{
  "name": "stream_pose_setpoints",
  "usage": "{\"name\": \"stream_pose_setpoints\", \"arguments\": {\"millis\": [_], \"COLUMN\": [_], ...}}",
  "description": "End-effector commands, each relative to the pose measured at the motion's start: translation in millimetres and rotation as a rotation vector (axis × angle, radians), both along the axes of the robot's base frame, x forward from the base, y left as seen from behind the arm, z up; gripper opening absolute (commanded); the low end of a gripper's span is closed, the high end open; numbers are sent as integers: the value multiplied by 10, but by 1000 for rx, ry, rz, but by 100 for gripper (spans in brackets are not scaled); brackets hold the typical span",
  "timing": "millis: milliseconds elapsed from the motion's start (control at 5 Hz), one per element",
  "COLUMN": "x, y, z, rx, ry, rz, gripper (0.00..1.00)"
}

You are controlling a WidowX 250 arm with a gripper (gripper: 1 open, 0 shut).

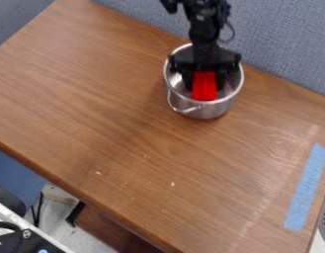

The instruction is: Put the red object in the metal pot

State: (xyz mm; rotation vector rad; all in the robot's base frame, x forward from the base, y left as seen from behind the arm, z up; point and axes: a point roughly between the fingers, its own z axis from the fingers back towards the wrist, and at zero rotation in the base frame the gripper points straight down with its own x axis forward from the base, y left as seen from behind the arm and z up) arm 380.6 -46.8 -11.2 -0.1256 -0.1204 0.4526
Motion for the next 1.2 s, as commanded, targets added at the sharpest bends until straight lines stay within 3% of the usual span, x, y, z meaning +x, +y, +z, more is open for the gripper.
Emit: {"name": "stream_pose_setpoints", "arguments": {"millis": [0,400,600,800,1000], "x": [-50,193,286,37,-52], "y": [-262,-770,-1009,-668,-356], "z": [418,785,962,976,875], "rx": [5,22,12,4,7], "ry": [-96,-83,-75,-93,-97], "rz": [94,209,271,103,-51], "gripper": [0,0,0,0,0]}}
